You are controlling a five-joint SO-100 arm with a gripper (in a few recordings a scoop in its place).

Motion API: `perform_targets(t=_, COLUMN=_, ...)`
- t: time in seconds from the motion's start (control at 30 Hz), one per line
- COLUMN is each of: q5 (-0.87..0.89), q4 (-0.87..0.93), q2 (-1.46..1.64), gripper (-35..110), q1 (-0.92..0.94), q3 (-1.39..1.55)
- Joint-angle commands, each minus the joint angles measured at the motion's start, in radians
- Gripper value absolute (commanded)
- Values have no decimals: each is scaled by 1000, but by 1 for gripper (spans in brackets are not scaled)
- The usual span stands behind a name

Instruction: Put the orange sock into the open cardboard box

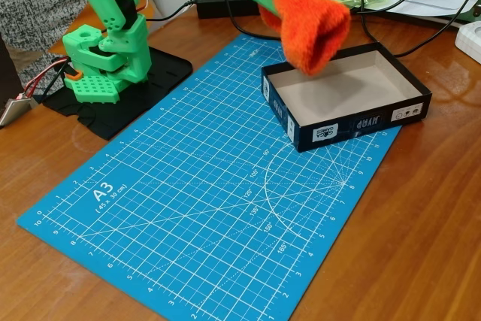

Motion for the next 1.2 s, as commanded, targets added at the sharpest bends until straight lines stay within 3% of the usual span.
perform_targets(t=0.0, q5=216, q4=-6, q2=-115, gripper=0, q1=35, q3=-72)
perform_targets(t=0.27, q5=1163, q4=-67, q2=-236, gripper=5, q1=172, q3=-213)
perform_targets(t=0.57, q5=1740, q4=-186, q2=-270, gripper=0, q1=95, q3=-268)
perform_targets(t=0.83, q5=1819, q4=-261, q2=-255, gripper=8, q1=49, q3=-184)
perform_targets(t=1.0, q5=1720, q4=-253, q2=-252, gripper=3, q1=52, q3=-181)
perform_targets(t=1.17, q5=1689, q4=-29, q2=-252, gripper=11, q1=48, q3=-265)
